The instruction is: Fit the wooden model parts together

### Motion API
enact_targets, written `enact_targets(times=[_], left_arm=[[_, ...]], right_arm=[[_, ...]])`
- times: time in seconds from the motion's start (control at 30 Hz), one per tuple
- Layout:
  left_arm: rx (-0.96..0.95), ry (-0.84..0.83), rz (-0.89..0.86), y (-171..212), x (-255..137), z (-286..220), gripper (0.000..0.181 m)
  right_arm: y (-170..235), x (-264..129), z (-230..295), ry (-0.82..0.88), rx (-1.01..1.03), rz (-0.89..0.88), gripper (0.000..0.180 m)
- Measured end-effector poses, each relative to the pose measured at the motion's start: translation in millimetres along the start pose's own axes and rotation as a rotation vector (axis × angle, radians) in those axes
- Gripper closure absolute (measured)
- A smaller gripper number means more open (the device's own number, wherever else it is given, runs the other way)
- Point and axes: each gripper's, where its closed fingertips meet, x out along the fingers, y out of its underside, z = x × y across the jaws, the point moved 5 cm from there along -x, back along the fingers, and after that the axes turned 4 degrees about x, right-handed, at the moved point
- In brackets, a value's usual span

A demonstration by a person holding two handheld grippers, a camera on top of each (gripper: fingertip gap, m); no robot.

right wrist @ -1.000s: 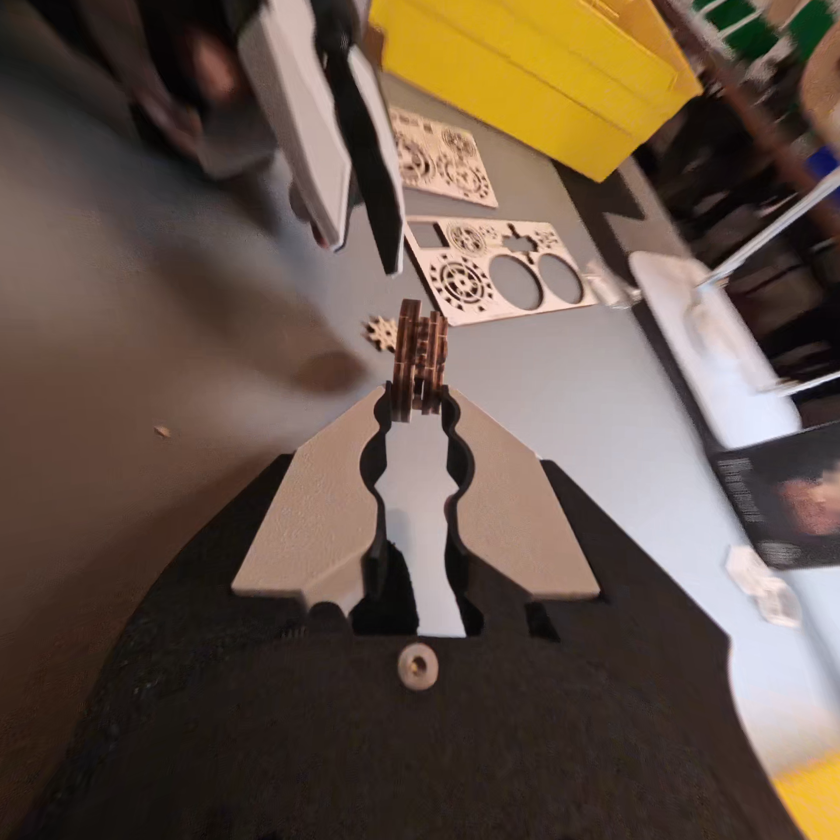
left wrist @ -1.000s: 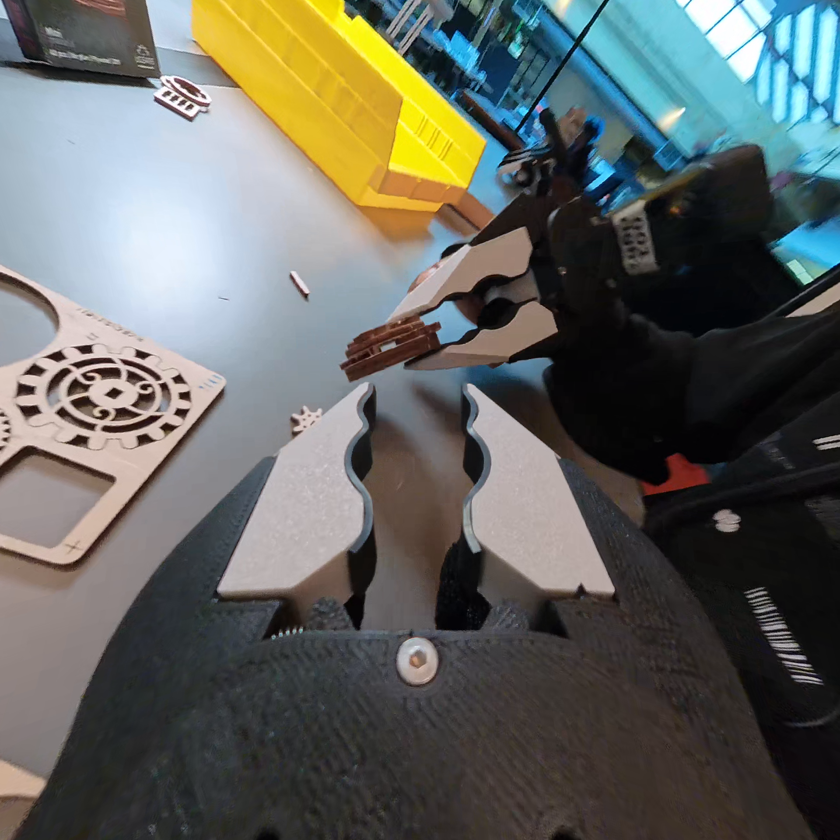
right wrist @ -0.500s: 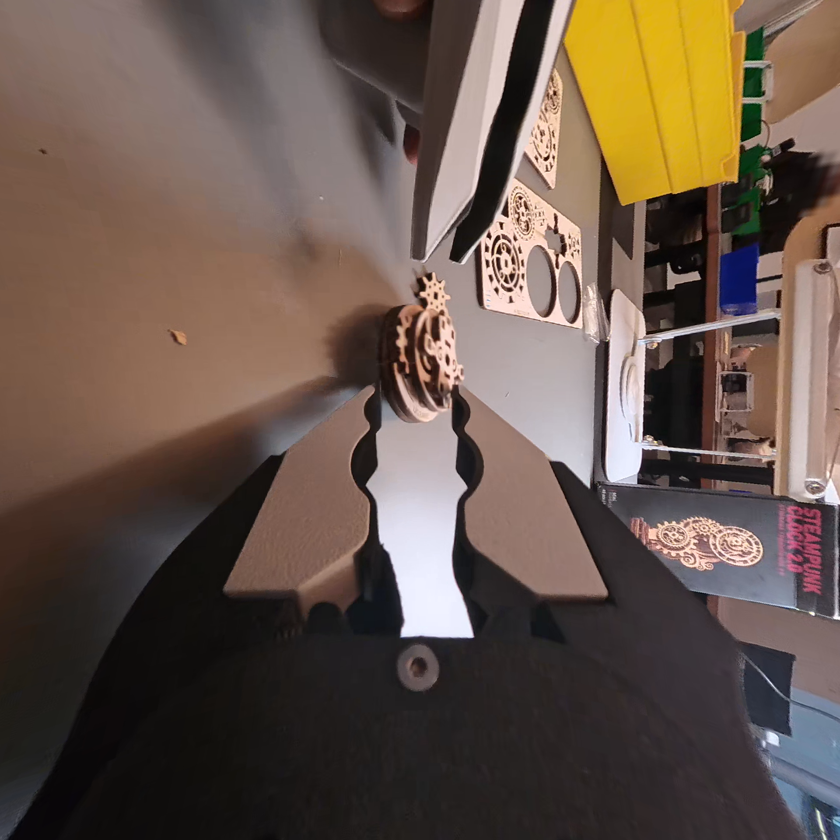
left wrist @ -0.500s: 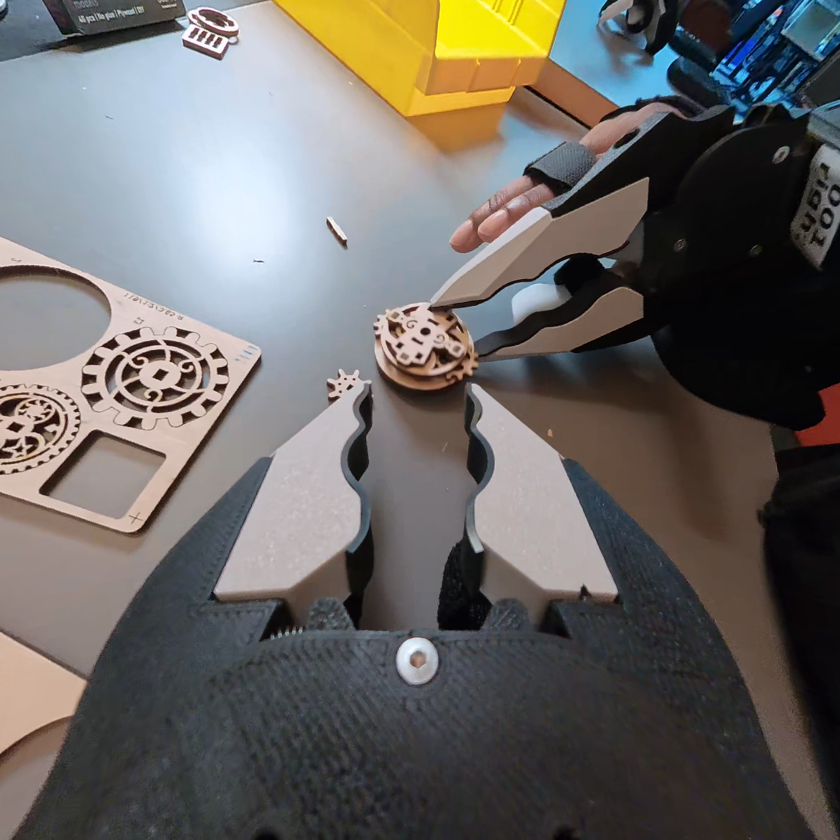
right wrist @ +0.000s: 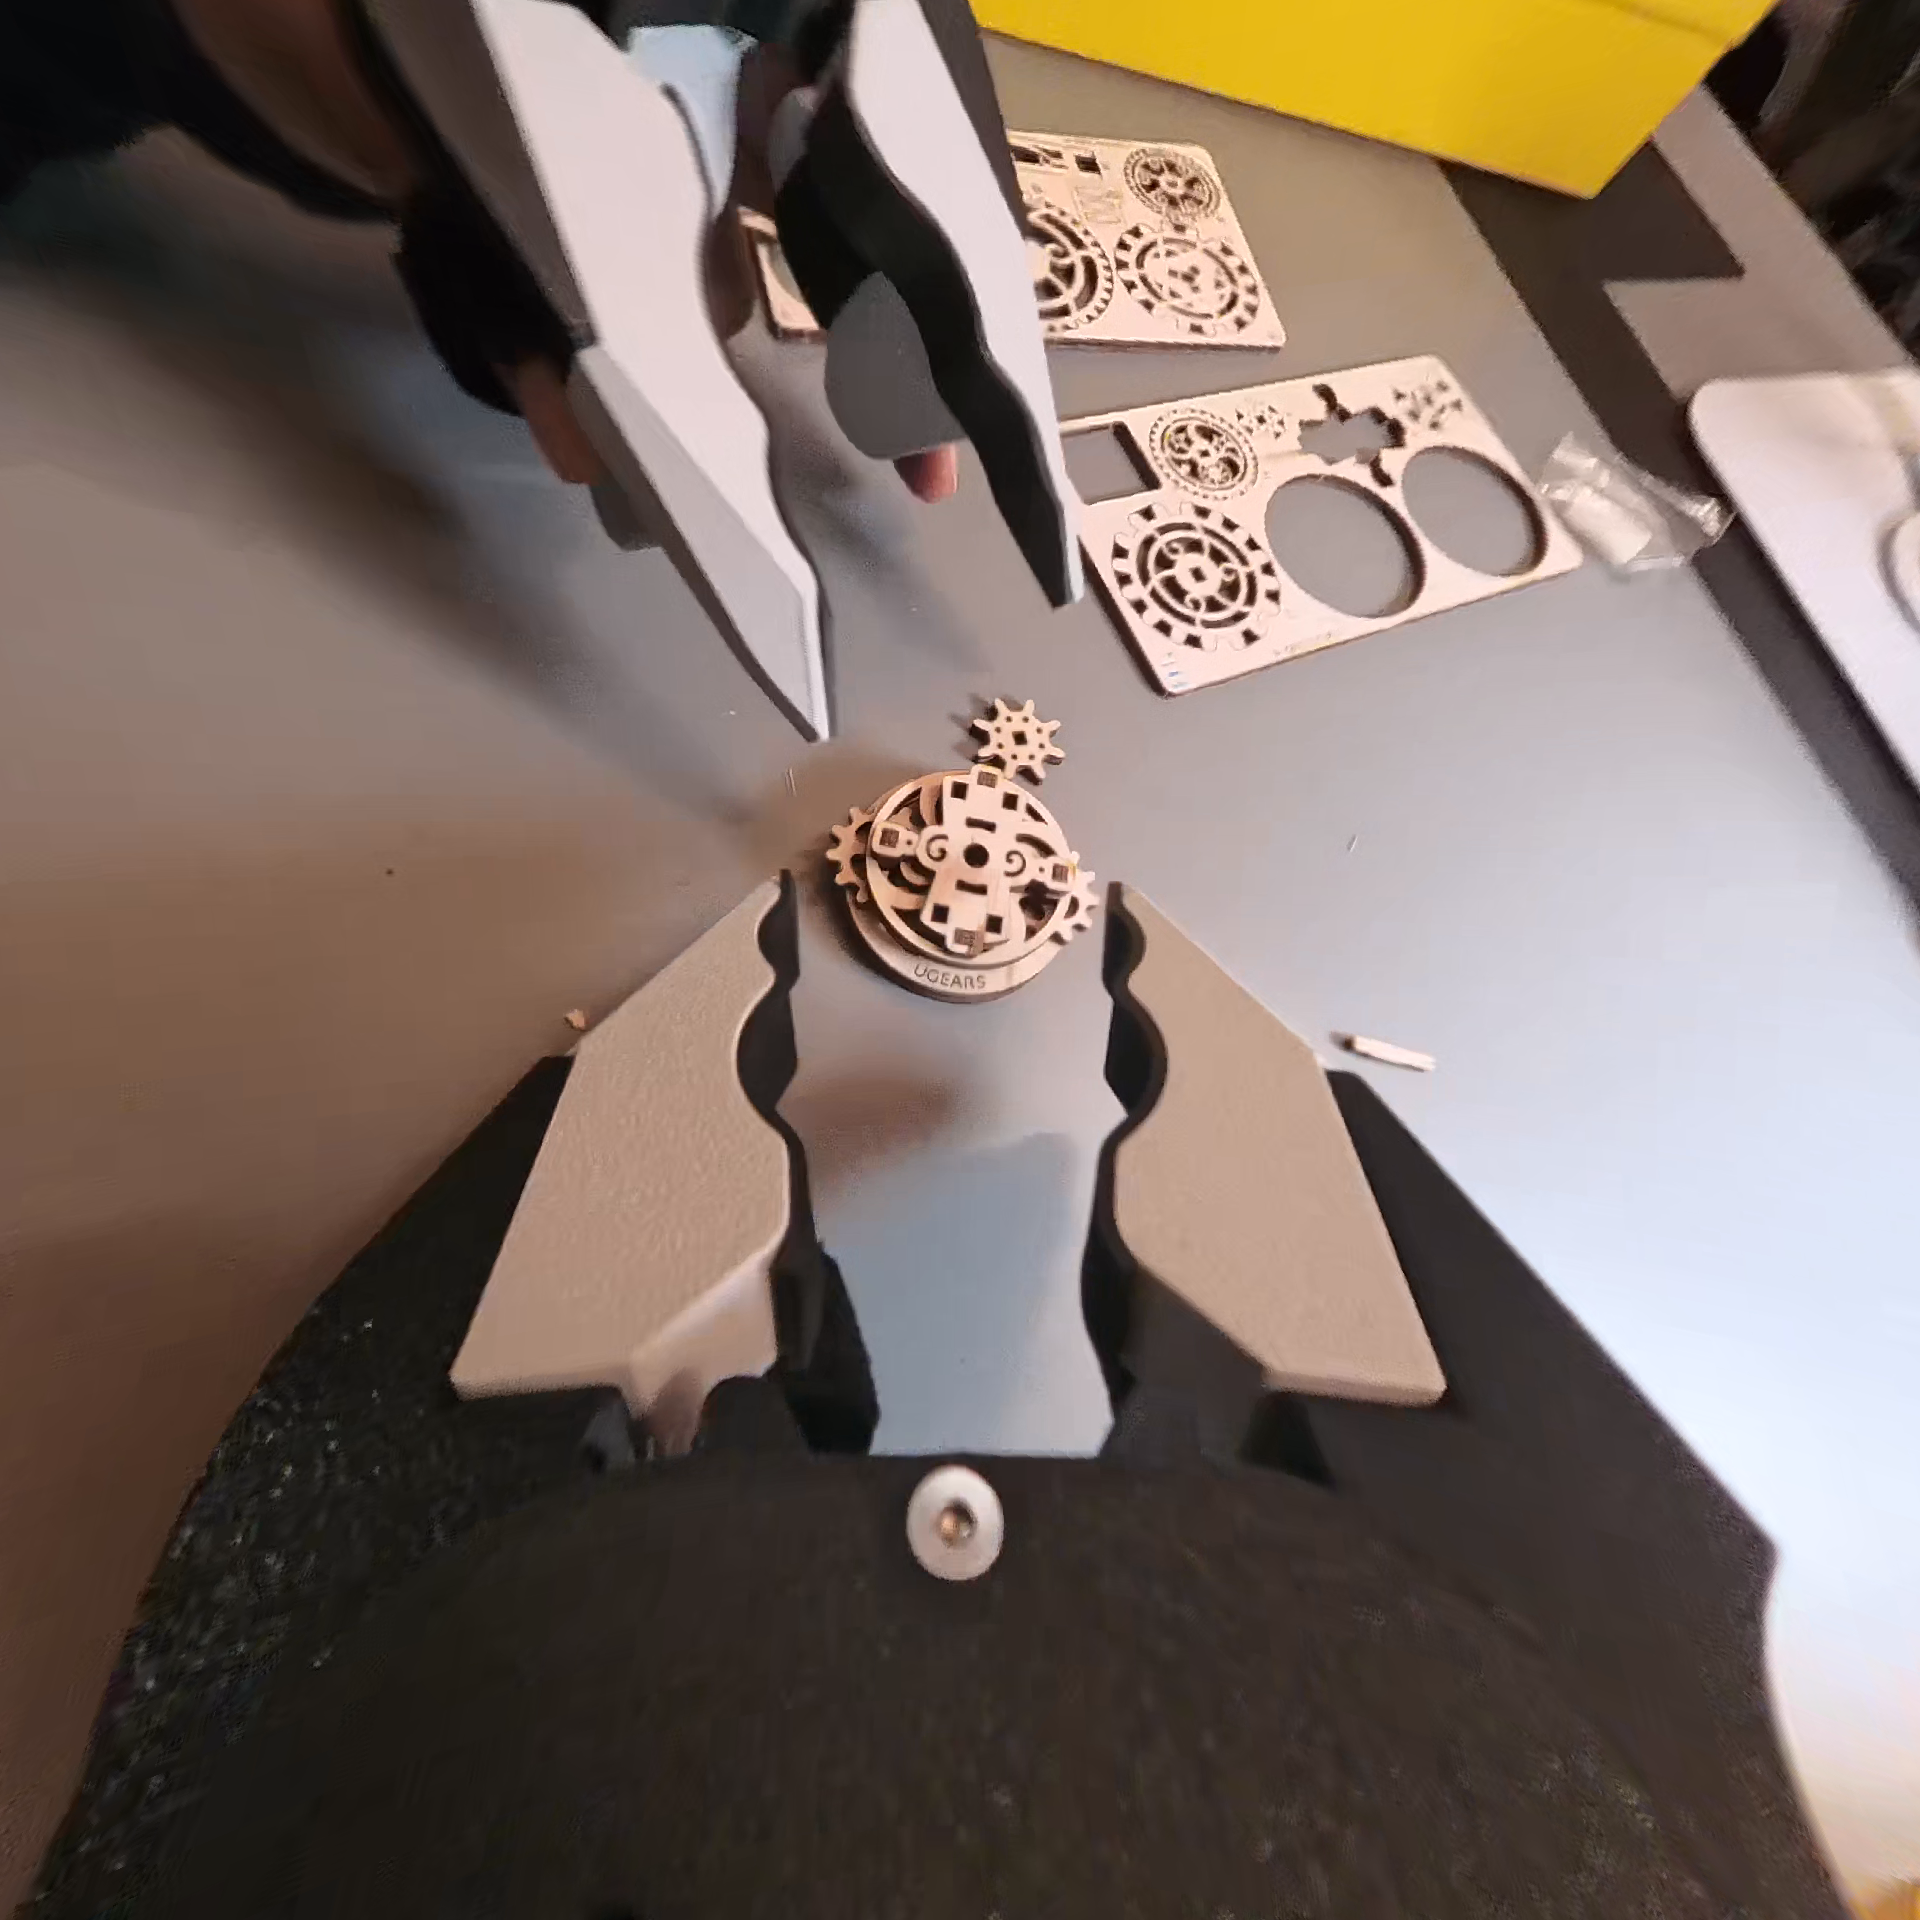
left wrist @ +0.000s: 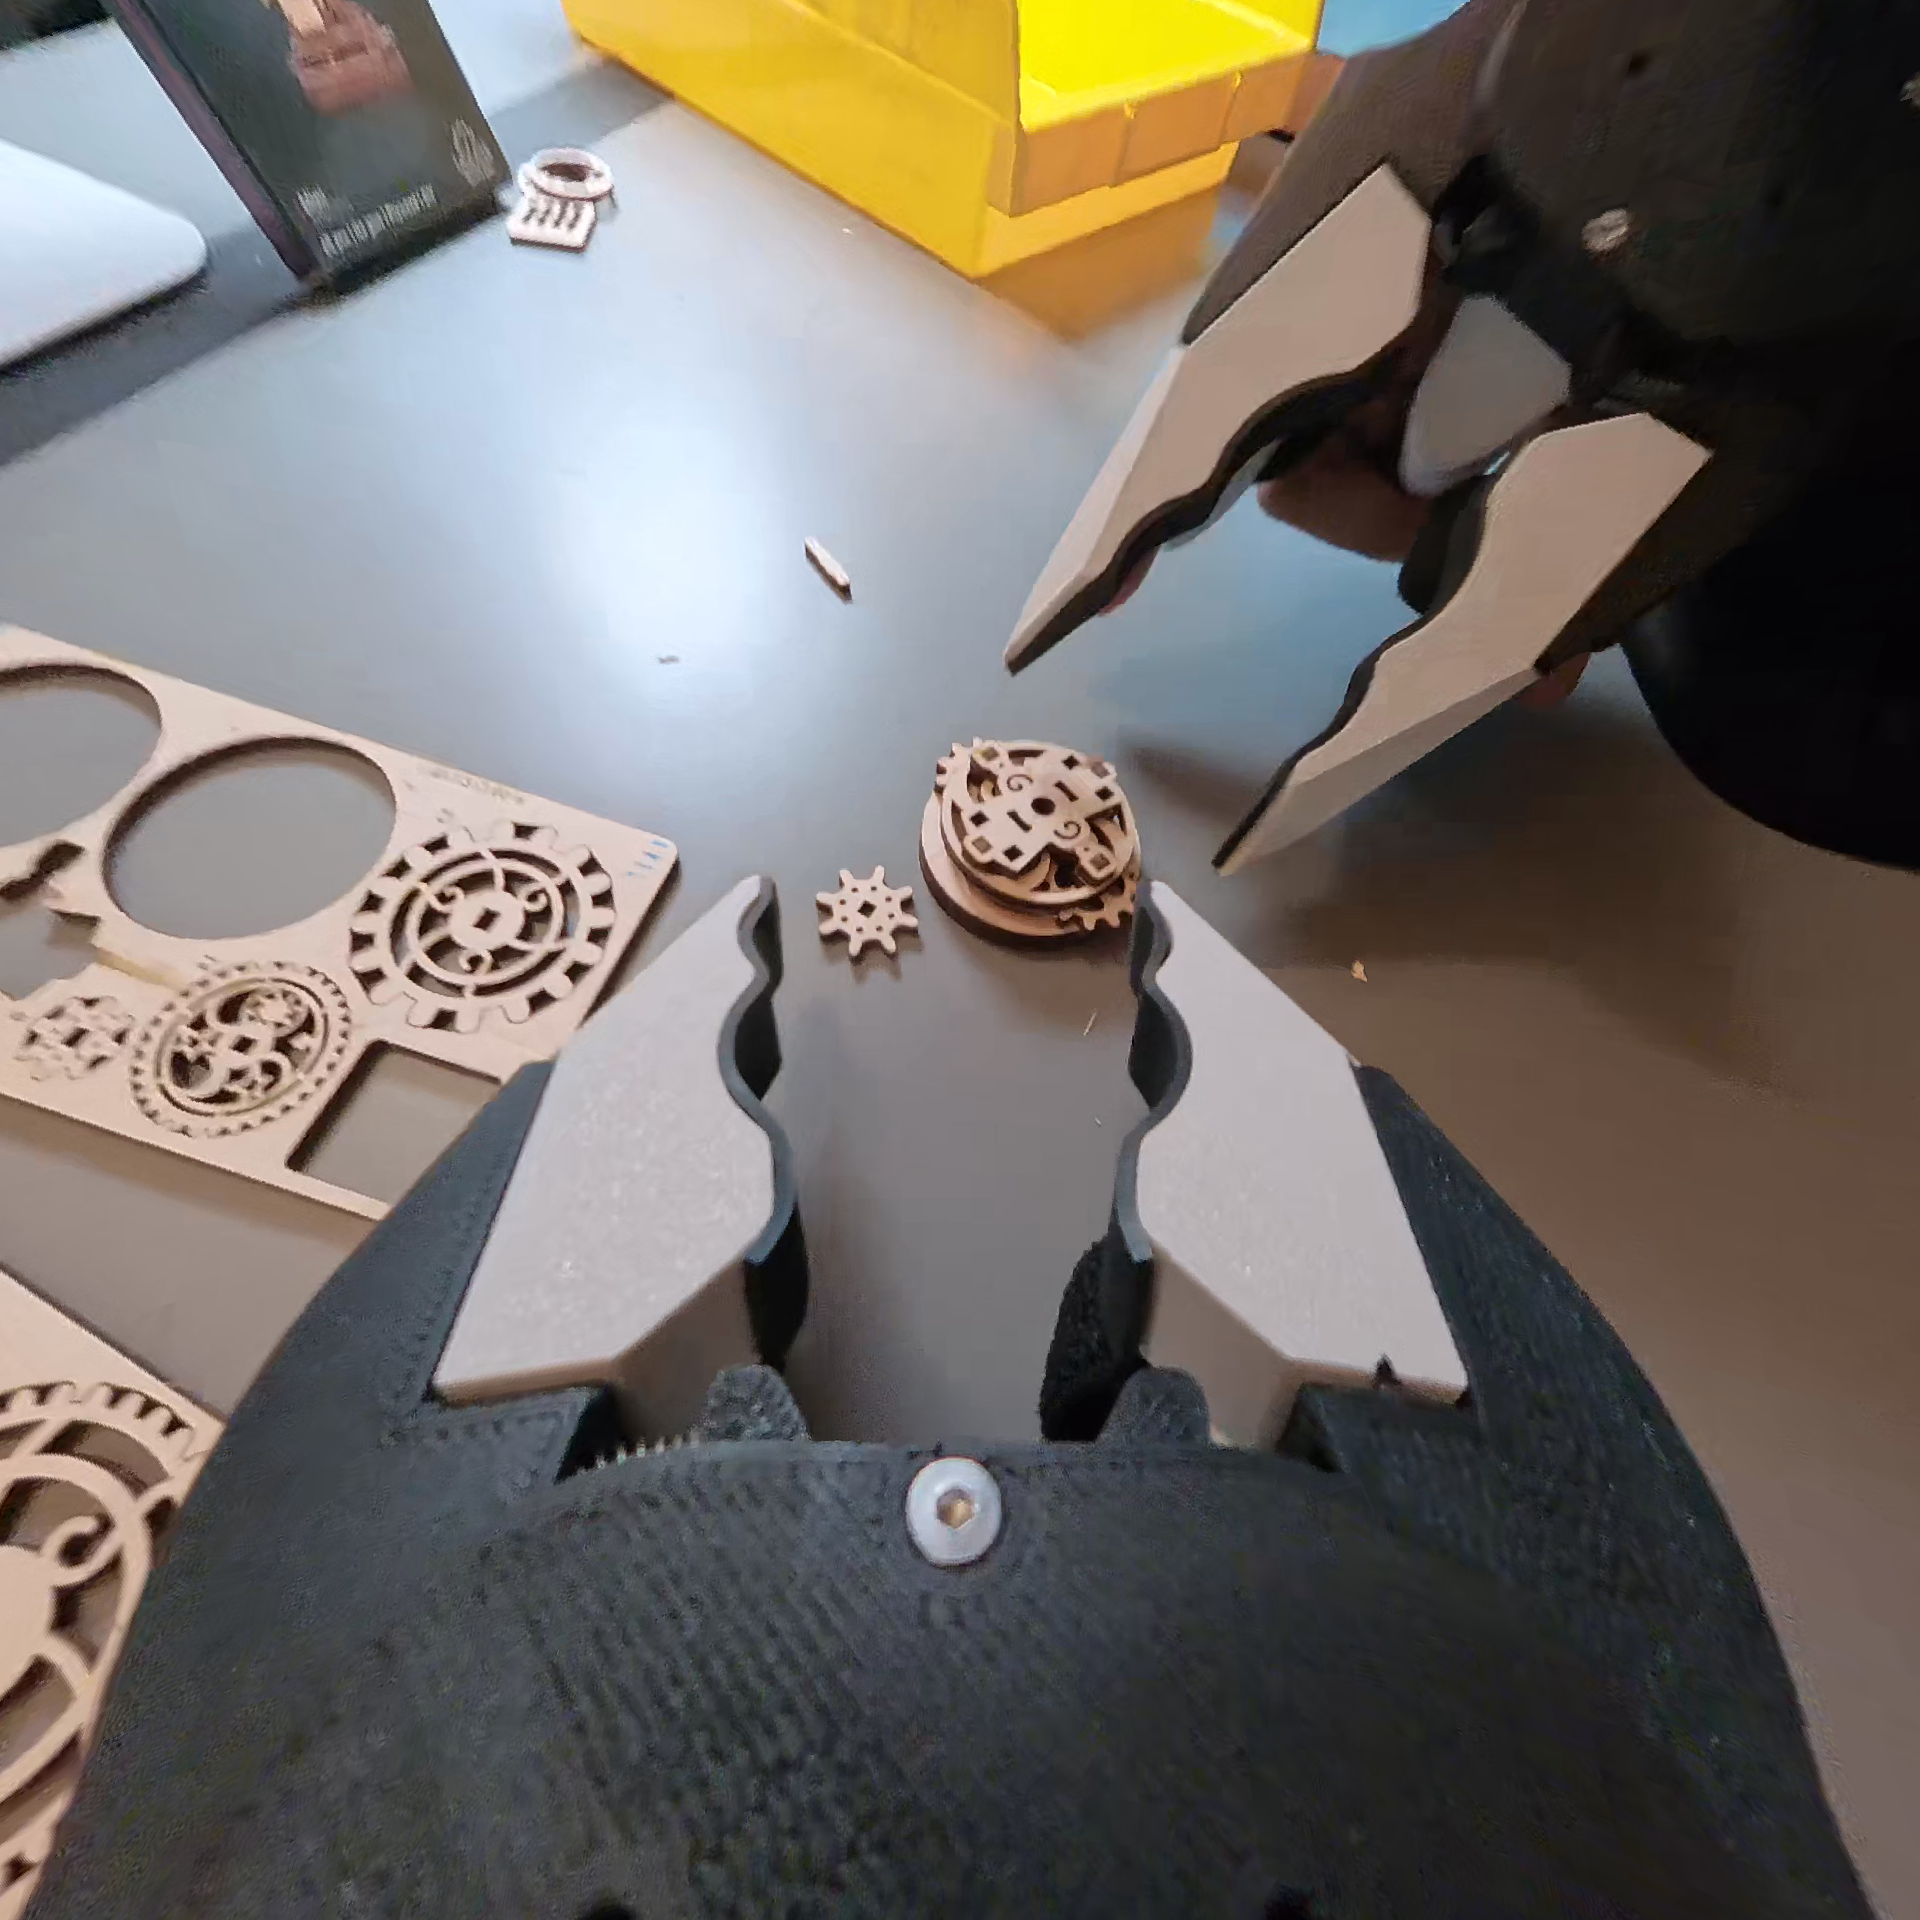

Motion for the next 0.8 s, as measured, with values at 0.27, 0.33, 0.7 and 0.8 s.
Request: enact_targets(times=[0.27, 0.33, 0.7, 0.8], left_arm=[[0.105, -0.010, -0.070, -7.5, -7.7, 0.4, 0.146], [0.109, -0.003, -0.060, -7.0, -8.1, 0.5, 0.154], [0.143, -0.038, 0.143, 9.1, 8.1, 14.9, 0.140], [0.141, -0.023, 0.197, 8.3, 17.0, 18.2, 0.143]], right_arm=[[4.9, 15.8, -6.6, -0.015, 0.129, 0.054, 0.117], [5.8, 18.1, -6.5, -0.016, 0.130, 0.069, 0.121], [15.0, 17.7, -35.9, 0.090, 0.189, 0.112, 0.128], [14.8, 14.1, -36.7, 0.085, 0.207, 0.092, 0.127]])
